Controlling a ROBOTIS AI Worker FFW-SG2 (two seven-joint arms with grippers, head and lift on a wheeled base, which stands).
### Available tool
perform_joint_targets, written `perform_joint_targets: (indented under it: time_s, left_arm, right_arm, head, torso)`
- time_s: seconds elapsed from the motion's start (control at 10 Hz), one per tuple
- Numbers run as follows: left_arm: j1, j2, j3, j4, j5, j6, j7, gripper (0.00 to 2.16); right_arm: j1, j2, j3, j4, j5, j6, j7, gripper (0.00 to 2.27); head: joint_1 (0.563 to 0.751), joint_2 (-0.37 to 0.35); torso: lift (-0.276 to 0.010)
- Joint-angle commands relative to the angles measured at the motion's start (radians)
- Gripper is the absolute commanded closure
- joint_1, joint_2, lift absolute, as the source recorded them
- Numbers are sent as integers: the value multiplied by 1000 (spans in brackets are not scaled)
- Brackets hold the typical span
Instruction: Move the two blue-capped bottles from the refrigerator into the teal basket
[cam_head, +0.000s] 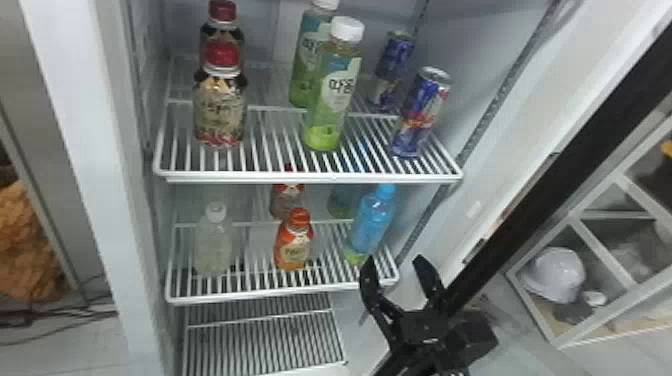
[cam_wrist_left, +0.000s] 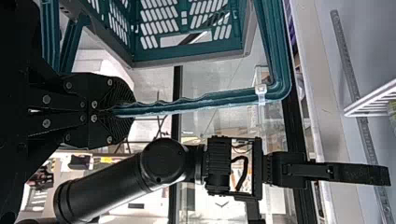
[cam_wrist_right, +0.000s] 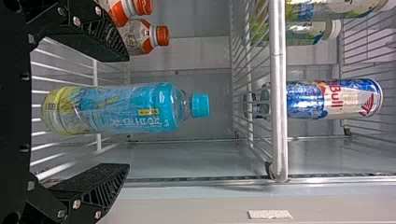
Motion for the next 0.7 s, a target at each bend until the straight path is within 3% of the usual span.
perform_joint_targets:
  time_s: [0.0, 0.6]
  left_arm:
    - [0, 0, 0, 0, 0, 0, 0, 1191]
    - [2, 0, 0, 0, 0, 2, 0, 1191]
  right_arm:
    - [-3, 0, 0, 5, 0, -6, 1, 219]
    - [-30, -2, 5, 44, 0, -11, 2, 219]
  head:
    - [695, -350]
    - [695, -350]
  torso:
    - [-136]
    - [-136]
